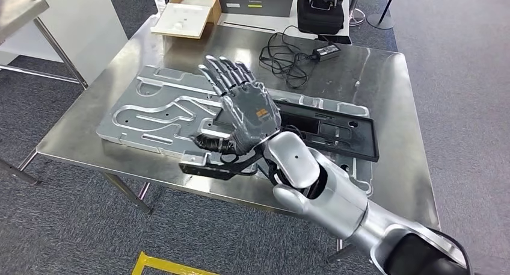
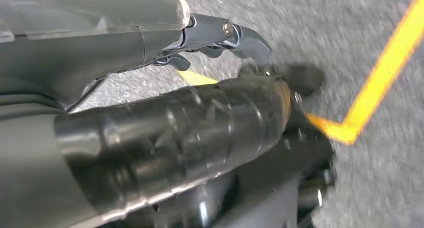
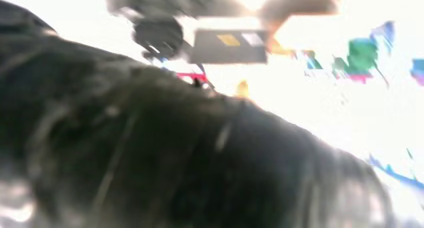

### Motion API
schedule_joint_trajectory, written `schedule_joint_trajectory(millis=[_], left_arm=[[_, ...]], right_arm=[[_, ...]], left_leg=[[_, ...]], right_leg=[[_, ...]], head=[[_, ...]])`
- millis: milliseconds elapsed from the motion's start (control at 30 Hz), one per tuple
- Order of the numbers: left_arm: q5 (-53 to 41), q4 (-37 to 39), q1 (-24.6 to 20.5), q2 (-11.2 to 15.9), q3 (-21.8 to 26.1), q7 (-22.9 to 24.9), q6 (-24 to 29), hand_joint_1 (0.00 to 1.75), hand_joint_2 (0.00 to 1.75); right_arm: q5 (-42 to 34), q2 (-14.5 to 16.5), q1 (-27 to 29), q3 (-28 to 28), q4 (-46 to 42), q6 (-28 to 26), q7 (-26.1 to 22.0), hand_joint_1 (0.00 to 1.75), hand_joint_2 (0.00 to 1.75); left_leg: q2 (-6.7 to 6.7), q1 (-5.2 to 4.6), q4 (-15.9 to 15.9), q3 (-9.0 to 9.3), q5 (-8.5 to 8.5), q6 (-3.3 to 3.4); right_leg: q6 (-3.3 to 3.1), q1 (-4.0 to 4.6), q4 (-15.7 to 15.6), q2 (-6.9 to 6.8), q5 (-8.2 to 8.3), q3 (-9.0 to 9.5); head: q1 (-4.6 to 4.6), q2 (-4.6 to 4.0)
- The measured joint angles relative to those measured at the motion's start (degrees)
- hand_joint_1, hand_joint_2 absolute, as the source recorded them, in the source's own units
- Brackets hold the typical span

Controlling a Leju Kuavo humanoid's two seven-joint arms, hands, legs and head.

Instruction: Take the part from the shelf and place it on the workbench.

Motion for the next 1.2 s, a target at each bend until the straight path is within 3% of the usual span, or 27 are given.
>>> schedule_joint_trajectory(millis=[67,233,300,367,433,500,600,633,667,700,733,800,867,933,967,1000,1067,1133,1167,1200], left_arm=[[0.05,-0.11,0.02,-0.07,0.02,-0.02,0.01,0.0,0.0],[0.14,-0.24,-0.08,-0.32,0.1,-0.09,-0.15,0.0,0.0],[0.1,-0.24,-0.05,-0.34,0.16,-0.1,-0.2,0.0,0.0],[-0.16,-0.24,-0.05,-0.32,0.19,-0.02,-0.13,0.0,0.0],[-0.54,-0.24,-0.07,-0.32,0.19,0.13,0.1,0.0,0.0],[-0.82,-0.24,-0.04,-0.36,0.18,0.24,0.42,0.0,0.0],[-1.13,-0.24,-0.02,-0.33,0.17,0.22,0.96,0.0,0.0],[-1.18,-0.24,-0.01,-0.31,0.17,0.17,1.12,0.0,0.0],[-1.2,-0.24,-0.01,-0.3,0.17,0.1,1.26,0.0,0.0],[-1.21,-0.24,-0.05,-0.28,0.18,0.01,1.44,0.0,0.0],[-1.2,-0.24,-0.11,-0.28,0.19,-0.08,1.66,0.0,0.0],[-1.16,-0.24,-0.34,-0.27,0.19,-0.21,2.13,0.0,0.0],[-1.14,-0.24,-0.45,-0.25,0.19,-0.31,2.45,0.0,0.0],[-1.13,-0.24,-0.35,-0.26,0.18,-0.39,2.57,0.0,0.0],[-1.13,-0.24,-0.3,-0.25,0.18,-0.42,2.6,0.0,0.0],[-1.13,-0.24,-0.31,-0.24,0.17,-0.43,2.63,0.0,0.0],[-1.14,-0.24,-0.47,-0.16,0.17,-0.46,2.74,0.0,0.0],[-1.15,-0.24,-0.56,-0.1,0.18,-0.46,2.92,0.0,0.0],[-1.15,-0.24,-0.53,-0.08,0.18,-0.45,3.03,0.0,0.0],[-1.14,-0.24,-0.5,-0.08,0.19,-0.42,3.16,0.0,0.0]], right_arm=[[0.68,-0.15,0.6,0.42,-4.67,-0.06,0.2,0.0,0.0],[3.1,-0.88,1.98,1.32,-10.38,-2.8,-0.79,0.0,0.0],[3.35,-1.17,2.73,2.04,-11.65,-4.03,-1.99,0.0,0.87],[3.02,-1.25,3.46,3.37,-12.67,-4.73,-3.05,0.0,1.75],[2.82,-1.27,4.42,5.21,-14.03,-5.11,-3.43,0.0,1.75],[2.2,-1.29,5.22,7.54,-15.41,-5.72,-3.57,0.0,1.75],[-0.63,-1.32,6.07,11.42,-15.97,-7.35,-4.7,0.0,1.75],[-1.68,-1.33,6.47,12.53,-15.87,-7.78,-5.23,0.0,1.75],[-2.74,-1.32,6.86,13.46,-15.75,-8.09,-5.77,0.0,1.75],[-3.95,-1.23,7.17,14.22,-15.62,-8.3,-6.29,0.0,1.75],[-5.39,-1.03,7.5,14.89,-15.48,-8.4,-6.84,0.0,1.75],[-8.29,-0.42,8.37,16.2,-15.1,-8.68,-7.97,0.0,1.75],[-10.02,0.07,9.28,17.09,-14.29,-9.51,-9.02,0.0,1.75],[-10.79,0.42,9.67,17.58,-13.21,-10.63,-9.87,0.0,1.75],[-11.02,0.62,9.74,17.79,-12.72,-11.05,-10.2,0.0,1.75],[-11.18,0.81,9.78,17.96,-12.33,-11.31,-10.39,0.0,1.75],[-11.73,1.06,10.05,18.15,-11.73,-11.33,-10.69,0.0,1.75],[-12.7,1.2,10.64,18.24,-11.32,-10.79,-10.95,0.0,1.75],[-13.18,1.29,10.99,18.26,-11.17,-10.47,-11.05,0.0,1.75],[-13.52,1.4,11.28,18.27,-11.0,-10.25,-11.12,0.0,1.75]], left_leg=[[-0.02,-0.08,0.0,0.02,-0.04,0.06],[0.02,-0.11,0.01,0.01,-0.13,0.28],[0.02,-0.15,0.03,0.0,-0.16,0.41],[0.01,-0.4,0.16,-0.05,-0.23,0.85],[-0.05,-0.31,-0.55,0.27,0.12,1.55],[-0.15,0.21,-1.94,1.01,0.8,2.06],[-0.51,0.54,-2.53,1.28,1.17,2.23],[-0.8,0.66,-2.51,1.24,1.17,2.09],[-1.2,0.83,-2.46,1.22,1.14,1.85],[-1.69,1.1,-2.35,1.22,1.1,1.48],[-2.26,1.42,-2.17,1.22,1.0,0.99],[-3.4,1.87,-1.7,1.04,0.8,-0.24],[-4.26,2.02,-1.65,0.74,0.91,-1.44],[-4.75,2.23,-2.07,0.61,1.18,-2.44],[-4.14,2.28,-1.8,0.45,0.96,-2.69],[-3.1,2.23,-0.57,-0.13,0.12,-2.76],[-0.72,1.86,5.73,-3.01,-3.45,-2.47],[-0.1,1.47,13.27,-6.51,-6.73,-2.17],[-0.05,1.27,14.9,-7.15,-6.96,-1.95],[0.06,1.06,14.21,-6.63,-6.08,-1.63]], right_leg=[[-0.3,-0.03,-0.23,-0.01,0.08,0.11],[0.05,-0.04,-0.69,0.03,0.35,0.28],[0.4,-0.07,-0.77,0.03,0.4,0.3],[1.53,-0.36,-1.14,-0.01,0.55,0.42],[2.66,-0.56,-1.55,-0.16,0.61,0.73],[3.05,-0.59,0.13,-0.26,-0.9,0.22],[3.55,-1.25,9.73,-0.26,-6.17,-4.08],[3.78,-1.6,12.41,-0.27,-7.05,-5.3],[4.04,-1.98,13.32,-0.28,-6.88,-5.67],[4.32,-2.36,11.78,-0.25,-5.54,-4.8],[4.61,-2.77,8.28,-0.01,-3.52,-2.91],[5.1,-3.22,1.16,1.73,-1.09,0.86],[4.82,-2.93,-1.02,2.72,-1.09,1.94],[3.76,-2.61,-0.88,1.82,-0.87,1.84],[3.15,-2.56,-0.99,1.35,-0.76,1.91],[2.52,-2.51,-1.19,0.75,-0.63,2.0],[1.51,-2.06,-1.39,-0.69,-0.55,2.02],[0.95,-1.32,-1.32,-2.27,-0.66,1.91],[0.78,-0.97,-1.28,-3.02,-0.73,1.91],[0.66,-0.67,-1.24,-3.71,-0.81,1.96]], head=[[0.01,0.0],[0.0,0.0],[0.0,0.0],[-0.01,0.0],[-0.02,0.0],[0.01,0.0],[0.01,0.0],[0.01,0.0],[0.0,0.0],[0.01,0.0],[0.01,0.0],[0.02,0.0],[0.0,0.0],[-0.02,0.0],[-0.02,0.0],[-0.03,0.0],[-0.05,0.0],[-0.06,0.0],[-0.05,0.0],[-0.06,0.0]])
